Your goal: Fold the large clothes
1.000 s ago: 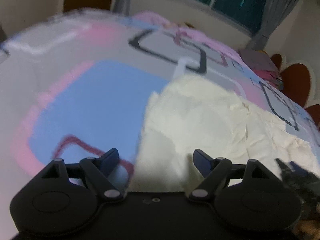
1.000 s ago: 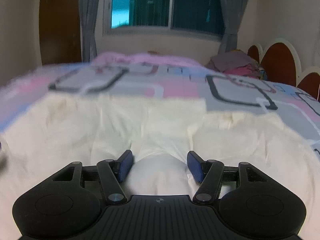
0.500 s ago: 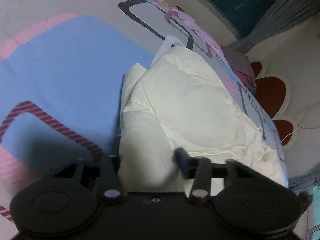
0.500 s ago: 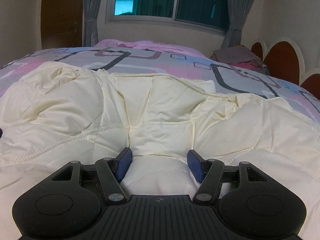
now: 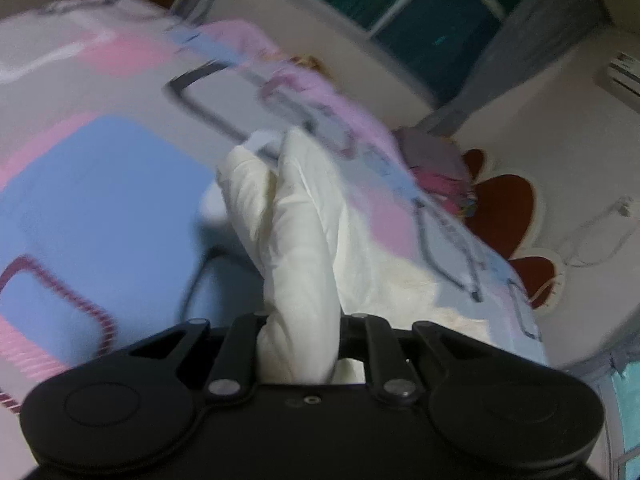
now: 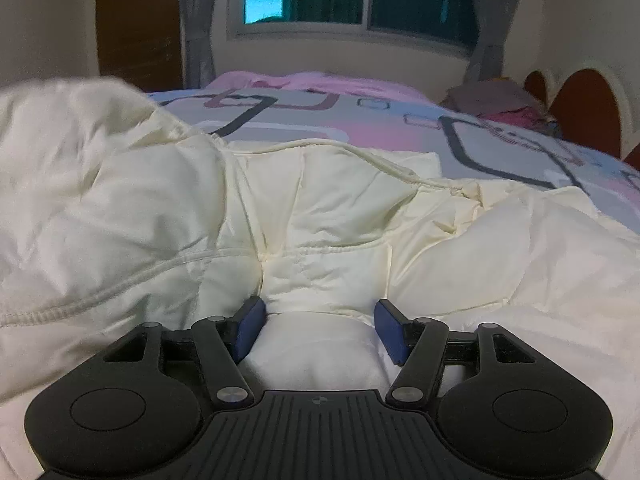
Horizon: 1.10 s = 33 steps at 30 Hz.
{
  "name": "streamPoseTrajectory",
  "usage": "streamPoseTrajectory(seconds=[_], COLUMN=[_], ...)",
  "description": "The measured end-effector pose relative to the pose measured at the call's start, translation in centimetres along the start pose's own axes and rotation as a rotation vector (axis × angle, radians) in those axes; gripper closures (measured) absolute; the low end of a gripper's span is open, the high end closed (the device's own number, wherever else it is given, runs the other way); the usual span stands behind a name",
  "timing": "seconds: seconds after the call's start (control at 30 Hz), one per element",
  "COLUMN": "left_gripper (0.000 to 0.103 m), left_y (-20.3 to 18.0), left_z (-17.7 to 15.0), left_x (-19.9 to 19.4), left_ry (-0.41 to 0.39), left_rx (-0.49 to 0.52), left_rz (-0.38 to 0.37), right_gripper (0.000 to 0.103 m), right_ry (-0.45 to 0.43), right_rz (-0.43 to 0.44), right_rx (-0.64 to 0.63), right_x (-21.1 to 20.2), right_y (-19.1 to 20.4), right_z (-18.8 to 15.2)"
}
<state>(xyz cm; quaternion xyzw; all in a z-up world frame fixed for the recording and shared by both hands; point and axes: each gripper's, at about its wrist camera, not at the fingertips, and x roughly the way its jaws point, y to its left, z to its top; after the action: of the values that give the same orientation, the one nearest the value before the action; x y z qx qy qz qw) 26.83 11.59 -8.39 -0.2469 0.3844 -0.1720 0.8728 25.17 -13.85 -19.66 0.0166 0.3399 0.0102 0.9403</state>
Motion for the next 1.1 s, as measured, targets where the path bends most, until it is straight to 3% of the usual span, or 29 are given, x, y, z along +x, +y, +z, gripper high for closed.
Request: streamPoseTrajectory(seconds=[0.23,0.3,0.47,0.53,0.6,0.67,0.7,0.73,0.8,1.0,1.1], left_gripper=[0.09,0.09,0.09,0.09,0.09,0.09,0.09,0.09,0.091,0.091,0.091], left_y=[-10.4,-12.5,-16.9,-18.7,-19.9,-20.3,-20.8,-21.3,-22.2,-23.9,-24.3], left_z=[-0.2,-0.8,-3.1,-4.4,-5.8,-6.8,-7.5,-8.2,-9.6,-13.5,-14.1], left_x=[1.1,2.2,4.9,6.1,7.2,8.2,8.9,9.6,10.9,15.0,16.4], left_ry=[0.0,0.013,0.057,0.081,0.106,0.137,0.152,0.166,0.193,0.222,0.244], left_rx=[0.14,0.163,0.241,0.28,0.304,0.309,0.314,0.323,0.343,0.362,0.377], left_rz=[-0.086,-0.085,-0.12,-0.135,-0.145,-0.152,-0.155,-0.159,-0.169,-0.147,-0.127], right_gripper=[0.042,0.042,0.042,0.042,0.042,0.042,0.061,0.069,0.074,0.077,0.077], right_ry=[0.111,0.076,-0.052,-0.077,-0.046,0.028,0.052,0.065,0.059,0.072,0.06], right_rz=[0.16,0.181,0.032,-0.05,-0.1,-0.018,0.037,0.07,0.089,0.157,0.156], right_rx=[0.026,0.049,0.087,0.136,0.172,0.247,0.294,0.305,0.289,0.281,0.272], right_x=[-1.1,-3.3,-9.5,-11.0,-10.8,-9.2,-8.4,-7.7,-7.1,-5.1,-6.3], right_y=[-3.6,-5.9,-14.6,-18.7,-21.6,-23.7,-24.3,-24.3,-23.9,-24.1,-25.3], right_z=[2.8,3.4,2.8,1.8,1.0,0.4,0.1,0.0,-0.1,-0.5,-1.1])
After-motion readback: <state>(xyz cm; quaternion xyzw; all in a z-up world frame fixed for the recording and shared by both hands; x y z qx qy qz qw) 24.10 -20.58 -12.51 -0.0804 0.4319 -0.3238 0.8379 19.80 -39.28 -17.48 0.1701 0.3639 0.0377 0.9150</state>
